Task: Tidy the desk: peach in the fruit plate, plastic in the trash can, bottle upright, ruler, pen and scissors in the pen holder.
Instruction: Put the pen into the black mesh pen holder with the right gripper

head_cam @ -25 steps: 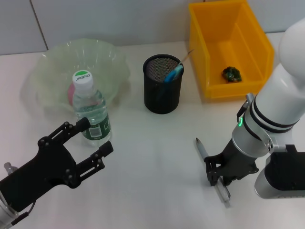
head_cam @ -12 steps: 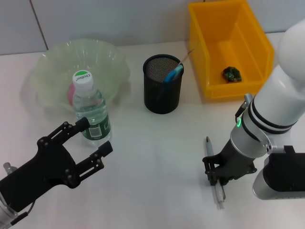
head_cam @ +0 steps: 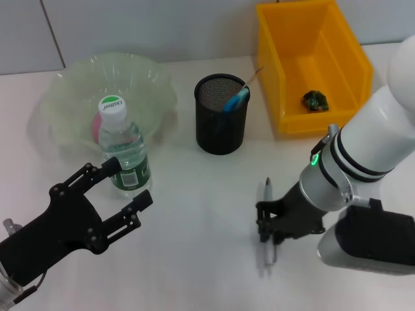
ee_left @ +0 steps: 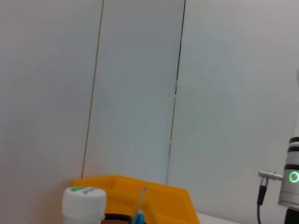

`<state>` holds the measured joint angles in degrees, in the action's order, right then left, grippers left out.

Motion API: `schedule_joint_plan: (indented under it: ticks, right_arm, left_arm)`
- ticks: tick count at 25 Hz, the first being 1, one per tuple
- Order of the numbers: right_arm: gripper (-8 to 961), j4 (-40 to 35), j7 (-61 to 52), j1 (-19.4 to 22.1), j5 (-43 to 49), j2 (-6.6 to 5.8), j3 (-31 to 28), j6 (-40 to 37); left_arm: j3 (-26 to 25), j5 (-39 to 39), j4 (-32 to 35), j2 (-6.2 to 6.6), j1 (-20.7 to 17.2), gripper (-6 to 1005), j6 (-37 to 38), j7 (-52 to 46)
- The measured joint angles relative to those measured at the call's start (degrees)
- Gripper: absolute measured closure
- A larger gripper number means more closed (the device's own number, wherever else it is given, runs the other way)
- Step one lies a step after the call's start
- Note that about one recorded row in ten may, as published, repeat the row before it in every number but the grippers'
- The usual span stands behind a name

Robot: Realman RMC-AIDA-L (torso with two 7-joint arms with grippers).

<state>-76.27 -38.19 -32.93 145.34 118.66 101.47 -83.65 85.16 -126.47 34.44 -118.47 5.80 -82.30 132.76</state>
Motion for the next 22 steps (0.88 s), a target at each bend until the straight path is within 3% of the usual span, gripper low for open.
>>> schedule_joint_plan:
  ticks: [4, 22]
  right_arm:
    - [788, -2.31, -5.61, 2.11, -0.24, 0.70, -0.27, 3.69]
    - [788, -11.60, -29.49, 7.79, -4.99, 0.83, 0.46, 15.99]
  left_arm:
    - [-0.43, -0.23, 0.36, -0.02, 0.01, 215, -0.36, 0.21]
    - [-5.09, -0.34, 0.53, 0.08, -0.46, 215, -4.05, 1.71]
